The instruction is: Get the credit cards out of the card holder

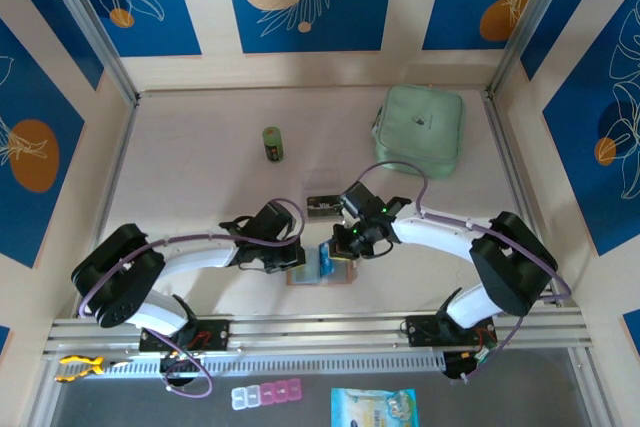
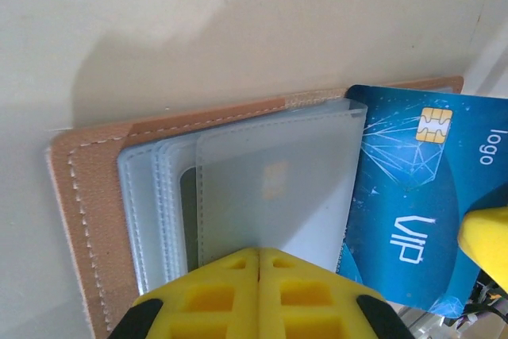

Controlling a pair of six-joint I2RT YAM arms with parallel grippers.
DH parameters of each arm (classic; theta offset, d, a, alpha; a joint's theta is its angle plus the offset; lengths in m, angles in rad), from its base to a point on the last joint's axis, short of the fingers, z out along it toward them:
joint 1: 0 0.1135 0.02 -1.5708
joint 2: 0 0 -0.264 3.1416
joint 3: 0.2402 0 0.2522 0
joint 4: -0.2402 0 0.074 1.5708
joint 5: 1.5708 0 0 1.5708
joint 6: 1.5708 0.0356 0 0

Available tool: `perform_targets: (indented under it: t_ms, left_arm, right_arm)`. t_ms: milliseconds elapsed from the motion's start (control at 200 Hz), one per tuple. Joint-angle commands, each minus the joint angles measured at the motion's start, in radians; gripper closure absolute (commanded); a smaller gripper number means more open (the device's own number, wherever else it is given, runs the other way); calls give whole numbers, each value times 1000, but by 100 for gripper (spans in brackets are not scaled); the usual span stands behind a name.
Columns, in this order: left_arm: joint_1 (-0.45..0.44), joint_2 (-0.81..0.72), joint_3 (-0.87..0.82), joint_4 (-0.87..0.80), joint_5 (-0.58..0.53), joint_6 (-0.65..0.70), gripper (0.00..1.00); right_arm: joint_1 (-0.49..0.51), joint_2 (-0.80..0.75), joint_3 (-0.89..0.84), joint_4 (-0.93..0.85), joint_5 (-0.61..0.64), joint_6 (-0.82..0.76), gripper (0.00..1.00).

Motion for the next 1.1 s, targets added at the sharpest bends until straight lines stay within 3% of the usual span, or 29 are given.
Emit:
perform_targets:
  t_ms: [0,800,1095]
  left_arm:
    - [-5,-5,-13,-45,-15,5,95]
    - [-3,-102,-26,-142,-82,25,94]
    - [-3,-121,-28,-131,-86,15,93]
  right_arm:
    - [19,21,30,-54,19,3,88]
    - [36,37,73,-95,56,0,93]
    - [33,18,165,-215,105,-104,94]
